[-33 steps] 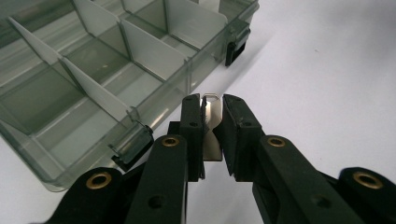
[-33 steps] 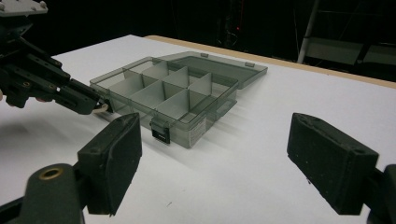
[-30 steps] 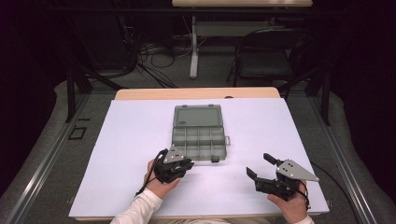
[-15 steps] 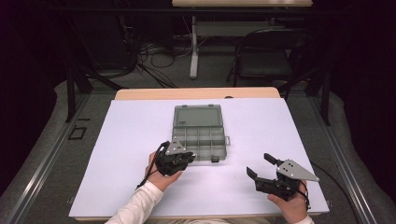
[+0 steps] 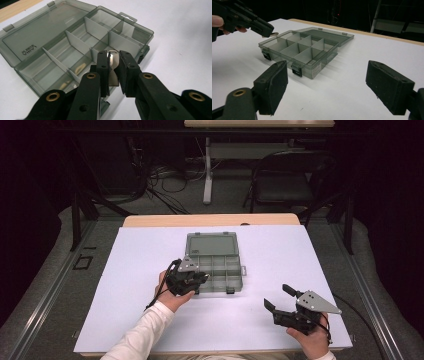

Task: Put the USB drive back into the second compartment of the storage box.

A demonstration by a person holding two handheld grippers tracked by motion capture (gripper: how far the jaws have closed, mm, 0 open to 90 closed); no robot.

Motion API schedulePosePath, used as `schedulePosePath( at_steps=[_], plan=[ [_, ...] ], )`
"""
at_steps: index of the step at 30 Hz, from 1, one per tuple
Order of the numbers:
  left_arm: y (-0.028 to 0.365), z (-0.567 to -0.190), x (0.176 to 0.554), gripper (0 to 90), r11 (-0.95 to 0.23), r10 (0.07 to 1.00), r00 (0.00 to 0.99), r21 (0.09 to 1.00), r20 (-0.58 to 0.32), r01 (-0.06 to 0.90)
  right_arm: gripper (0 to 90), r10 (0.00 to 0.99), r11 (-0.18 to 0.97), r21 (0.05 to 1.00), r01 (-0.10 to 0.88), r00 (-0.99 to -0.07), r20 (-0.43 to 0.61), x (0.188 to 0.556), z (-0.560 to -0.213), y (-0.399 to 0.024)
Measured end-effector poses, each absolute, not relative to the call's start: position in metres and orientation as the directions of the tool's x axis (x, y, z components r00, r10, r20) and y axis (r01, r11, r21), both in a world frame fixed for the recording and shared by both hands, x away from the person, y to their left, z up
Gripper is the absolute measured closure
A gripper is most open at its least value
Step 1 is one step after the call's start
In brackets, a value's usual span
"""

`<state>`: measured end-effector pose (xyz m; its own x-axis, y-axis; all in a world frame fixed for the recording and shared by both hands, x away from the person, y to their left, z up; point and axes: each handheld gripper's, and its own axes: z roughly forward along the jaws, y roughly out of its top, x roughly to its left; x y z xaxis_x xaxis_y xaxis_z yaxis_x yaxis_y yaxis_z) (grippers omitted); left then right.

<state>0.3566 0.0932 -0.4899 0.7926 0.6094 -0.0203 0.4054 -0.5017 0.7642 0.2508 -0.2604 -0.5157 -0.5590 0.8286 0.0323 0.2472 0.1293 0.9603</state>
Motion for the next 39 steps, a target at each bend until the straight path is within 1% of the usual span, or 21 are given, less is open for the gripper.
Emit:
schedulePosePath(
  at_steps=[15, 29, 39],
  plan=[
    [0.098, -0.481, 0.371, 78.9, -0.493, 0.629, 0.778, 0.768, -0.011, 0.409, 18.2, 0.829, 0.134, 0.959, 0.250, -0.559, 0.031, 0.251, -0.516, -0.260],
    [0.092, -0.482, 0.384, 78.9, -0.507, 0.636, 0.772, 0.759, 0.011, 0.408, 18.2, 0.829, 0.129, 0.958, 0.258, -0.558, 0.039, 0.251, -0.516, -0.259],
    [0.089, -0.489, 0.395, 78.9, -0.516, 0.648, 0.761, 0.749, 0.024, 0.416, 18.3, 0.828, 0.138, 0.959, 0.248, -0.560, 0.026, 0.250, -0.516, -0.260]
  ],
)
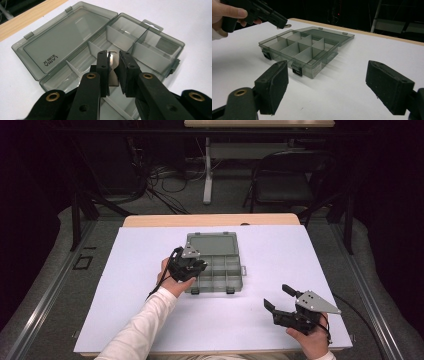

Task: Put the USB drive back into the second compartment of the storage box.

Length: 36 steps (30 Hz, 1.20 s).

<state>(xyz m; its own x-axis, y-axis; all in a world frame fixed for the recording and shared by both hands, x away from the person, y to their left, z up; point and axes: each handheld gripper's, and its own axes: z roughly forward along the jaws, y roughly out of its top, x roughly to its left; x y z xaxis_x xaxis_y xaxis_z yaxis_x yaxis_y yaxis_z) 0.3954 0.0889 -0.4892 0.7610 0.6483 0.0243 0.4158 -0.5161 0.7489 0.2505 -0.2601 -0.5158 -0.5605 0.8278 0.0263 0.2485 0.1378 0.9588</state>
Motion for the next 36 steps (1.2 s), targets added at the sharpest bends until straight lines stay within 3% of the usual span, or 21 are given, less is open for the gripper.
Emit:
schedulePosePath(
  at_steps=[36],
  plan=[
    [0.079, -0.517, 0.422, 78.9, -0.528, 0.671, 0.740, 0.725, 0.037, 0.443, 18.4, 0.827, 0.139, 0.959, 0.248, -0.562, 0.025, 0.251, -0.516, -0.260]
  ],
)
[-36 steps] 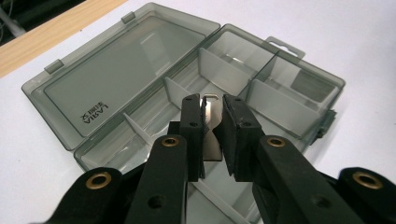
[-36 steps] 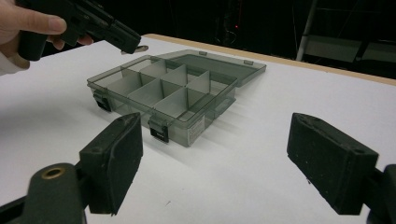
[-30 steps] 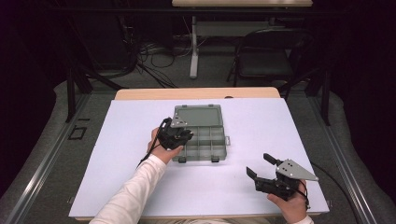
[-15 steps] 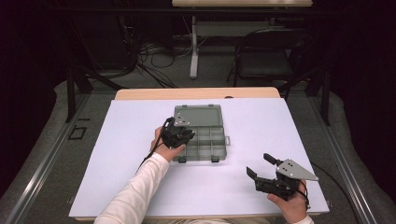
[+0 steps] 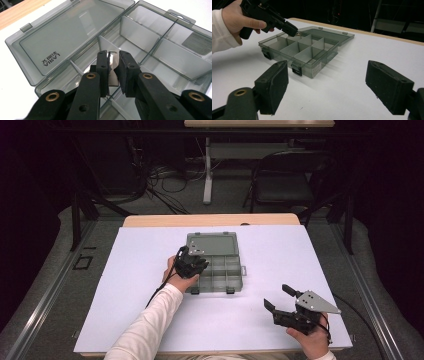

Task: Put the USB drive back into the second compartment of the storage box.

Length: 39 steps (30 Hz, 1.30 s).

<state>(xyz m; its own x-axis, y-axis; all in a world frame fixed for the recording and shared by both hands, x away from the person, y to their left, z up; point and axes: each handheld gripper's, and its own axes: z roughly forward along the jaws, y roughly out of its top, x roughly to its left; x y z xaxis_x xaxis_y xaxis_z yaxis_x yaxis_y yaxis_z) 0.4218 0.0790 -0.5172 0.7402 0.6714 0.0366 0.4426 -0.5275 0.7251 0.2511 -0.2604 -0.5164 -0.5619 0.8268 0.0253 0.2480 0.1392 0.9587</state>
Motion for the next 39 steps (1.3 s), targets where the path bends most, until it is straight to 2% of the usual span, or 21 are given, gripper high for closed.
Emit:
schedulePosePath(
  at_steps=[24, 31, 39],
  plan=[
    [0.0777, -0.5214, 0.4245, 78.5, -0.521, 0.682, 0.731, 0.718, 0.026, 0.461, 18.5, 0.825, 0.138, 0.959, 0.248, -0.564, 0.027, 0.2511, -0.5165, -0.2605],
    [0.0794, -0.5203, 0.4250, 70.9, -0.512, 0.691, 0.722, 0.726, 0.031, 0.459, 18.5, 0.827, 0.139, 0.957, 0.255, -0.561, 0.030, 0.2510, -0.5166, -0.2608],
    [0.0833, -0.5160, 0.4247, 54.0, -0.485, 0.692, 0.722, 0.748, 0.012, 0.453, 18.5, 0.828, 0.135, 0.958, 0.254, -0.560, 0.032, 0.2514, -0.5170, -0.2616]
  ],
)
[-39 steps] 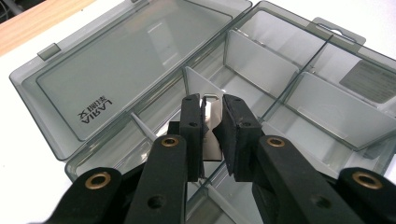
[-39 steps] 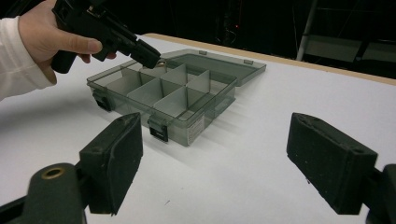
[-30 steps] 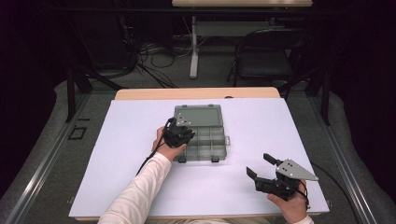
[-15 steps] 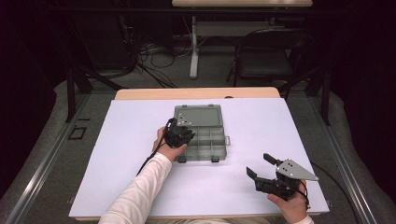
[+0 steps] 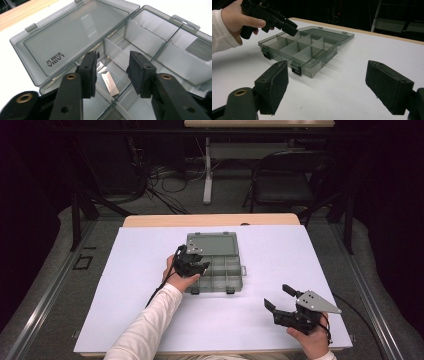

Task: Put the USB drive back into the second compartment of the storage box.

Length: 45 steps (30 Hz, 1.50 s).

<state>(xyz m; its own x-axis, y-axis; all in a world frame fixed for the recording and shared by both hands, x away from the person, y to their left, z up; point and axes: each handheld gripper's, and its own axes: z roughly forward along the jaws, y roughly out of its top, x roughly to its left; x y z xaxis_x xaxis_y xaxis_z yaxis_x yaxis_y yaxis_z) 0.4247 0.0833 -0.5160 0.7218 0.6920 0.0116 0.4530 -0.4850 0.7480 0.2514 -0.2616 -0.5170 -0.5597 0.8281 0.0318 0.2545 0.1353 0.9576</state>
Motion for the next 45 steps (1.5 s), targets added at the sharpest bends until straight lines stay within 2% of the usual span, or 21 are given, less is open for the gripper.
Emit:
schedulePosePath(
  at_steps=[11, 19, 33, 45],
  plan=[
    [0.085, -0.510, 0.420, 44.7, -0.468, 0.686, 0.728, 0.772, 0.010, 0.430, 18.5, 0.822, 0.145, 0.956, 0.255, -0.569, 0.027, 0.254, -0.518, -0.259],
    [0.088, -0.504, 0.416, 42.6, -0.459, 0.686, 0.727, 0.783, 0.012, 0.419, 18.5, 0.820, 0.141, 0.956, 0.259, -0.572, 0.034, 0.255, -0.519, -0.258],
    [0.094, -0.492, 0.406, 19.6, -0.413, 0.665, 0.746, 0.814, -0.036, 0.408, 18.5, 0.823, 0.135, 0.956, 0.260, -0.567, 0.038, 0.254, -0.519, -0.258],
    [0.098, -0.483, 0.391, 13.7, -0.389, 0.645, 0.761, 0.828, -0.069, 0.405, 18.5, 0.824, 0.139, 0.957, 0.256, -0.565, 0.032, 0.253, -0.518, -0.259]
  ],
)
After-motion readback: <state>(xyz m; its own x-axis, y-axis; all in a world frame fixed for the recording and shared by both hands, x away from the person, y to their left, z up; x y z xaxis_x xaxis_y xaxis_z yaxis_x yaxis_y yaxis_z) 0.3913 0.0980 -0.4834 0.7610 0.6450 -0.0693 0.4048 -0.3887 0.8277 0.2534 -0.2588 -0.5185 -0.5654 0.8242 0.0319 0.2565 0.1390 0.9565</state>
